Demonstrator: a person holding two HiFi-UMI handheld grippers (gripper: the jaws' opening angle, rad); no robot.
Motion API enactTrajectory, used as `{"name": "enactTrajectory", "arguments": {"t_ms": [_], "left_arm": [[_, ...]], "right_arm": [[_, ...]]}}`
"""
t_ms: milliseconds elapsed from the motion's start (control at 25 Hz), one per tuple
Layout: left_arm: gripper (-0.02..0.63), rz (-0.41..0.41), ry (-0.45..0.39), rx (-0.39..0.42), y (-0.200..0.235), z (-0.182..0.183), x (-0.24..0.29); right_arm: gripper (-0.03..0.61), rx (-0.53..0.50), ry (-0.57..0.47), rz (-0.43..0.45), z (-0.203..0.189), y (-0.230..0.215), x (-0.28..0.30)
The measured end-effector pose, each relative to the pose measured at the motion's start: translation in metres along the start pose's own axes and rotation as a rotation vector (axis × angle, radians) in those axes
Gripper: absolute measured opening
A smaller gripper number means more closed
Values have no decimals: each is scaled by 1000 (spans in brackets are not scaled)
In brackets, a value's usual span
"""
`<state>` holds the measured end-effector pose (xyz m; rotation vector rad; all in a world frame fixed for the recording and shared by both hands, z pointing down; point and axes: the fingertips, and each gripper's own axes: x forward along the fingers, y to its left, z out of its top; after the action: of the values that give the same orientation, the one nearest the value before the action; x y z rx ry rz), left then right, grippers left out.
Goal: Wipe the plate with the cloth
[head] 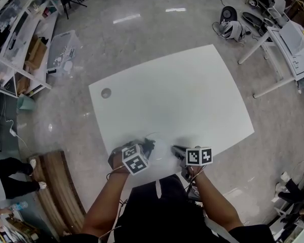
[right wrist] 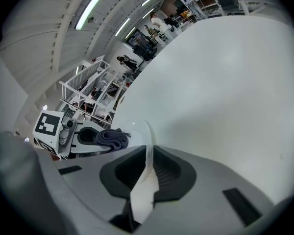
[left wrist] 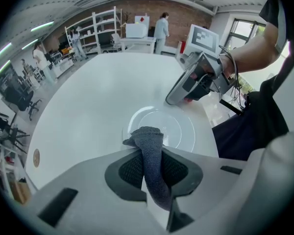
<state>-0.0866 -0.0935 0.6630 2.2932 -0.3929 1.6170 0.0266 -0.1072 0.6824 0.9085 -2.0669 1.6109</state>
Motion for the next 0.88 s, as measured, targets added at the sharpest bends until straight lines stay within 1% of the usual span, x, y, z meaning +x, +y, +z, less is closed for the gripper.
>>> {"name": "enactTrajectory", "arguments": {"t_ms": [120,240,360,480,520,600,720,800,880], "left_arm": [[54,3,-6,4,2,1,-1],[54,-1,-34,-3,3,8,-8],[54,-34,-85,-28,-1,13,-17],[54,-68,-162,-69,-5,18,-30],[54,-81,-202,-85,-6,20,-35],[54,-115,-316,-140,-8,28,-51],[54,-150,-552,-257,-8,38,-85],[54,-138,-709,-321,-7,44,-111],[54,-100,-835,-360,-9,47,-134]], "right_arm": [[25,9,-20,-1,4,-2,-5],[23,24,-57,5,13,-3,-15],[23,36,-105,21,19,-2,-27],[23,29,-146,43,23,2,-40],[23,20,-161,55,25,4,-45],[21,-16,-197,90,31,12,-55],[21,-115,-264,157,40,32,-73],[20,-190,-307,196,46,47,-88],[14,-251,-354,237,51,63,-105]]}}
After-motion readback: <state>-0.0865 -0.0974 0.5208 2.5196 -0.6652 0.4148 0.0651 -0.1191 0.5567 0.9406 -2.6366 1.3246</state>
